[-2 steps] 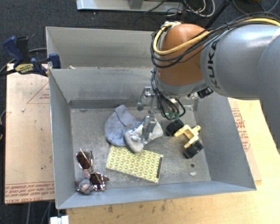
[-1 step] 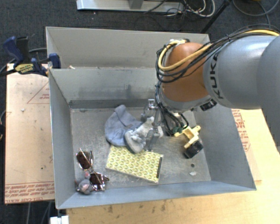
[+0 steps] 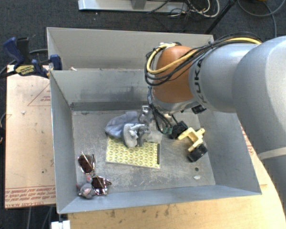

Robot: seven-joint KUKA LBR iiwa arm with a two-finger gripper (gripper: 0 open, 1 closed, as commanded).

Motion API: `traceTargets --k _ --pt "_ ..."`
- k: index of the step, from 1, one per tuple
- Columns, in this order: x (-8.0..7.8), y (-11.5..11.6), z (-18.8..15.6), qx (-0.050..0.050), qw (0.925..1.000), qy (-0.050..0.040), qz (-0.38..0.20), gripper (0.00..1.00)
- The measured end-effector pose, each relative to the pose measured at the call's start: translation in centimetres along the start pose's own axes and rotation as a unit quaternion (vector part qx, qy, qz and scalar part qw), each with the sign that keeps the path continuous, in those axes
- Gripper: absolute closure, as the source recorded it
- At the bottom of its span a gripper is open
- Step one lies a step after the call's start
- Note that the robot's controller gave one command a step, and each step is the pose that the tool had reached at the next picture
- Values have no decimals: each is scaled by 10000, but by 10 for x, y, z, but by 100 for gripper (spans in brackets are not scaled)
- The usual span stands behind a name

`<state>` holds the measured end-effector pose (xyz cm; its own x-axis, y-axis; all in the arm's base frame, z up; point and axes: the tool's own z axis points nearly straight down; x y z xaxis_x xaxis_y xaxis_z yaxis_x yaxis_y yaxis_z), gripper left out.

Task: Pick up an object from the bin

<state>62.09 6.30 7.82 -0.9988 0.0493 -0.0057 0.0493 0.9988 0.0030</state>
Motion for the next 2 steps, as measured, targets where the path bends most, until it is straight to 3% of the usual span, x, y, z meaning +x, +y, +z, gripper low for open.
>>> traceTargets --k 1,2 --pt "0 0 0 0 10000 -1 1 100" --pt "4 -1 -39 13 10000 44 -37 100"
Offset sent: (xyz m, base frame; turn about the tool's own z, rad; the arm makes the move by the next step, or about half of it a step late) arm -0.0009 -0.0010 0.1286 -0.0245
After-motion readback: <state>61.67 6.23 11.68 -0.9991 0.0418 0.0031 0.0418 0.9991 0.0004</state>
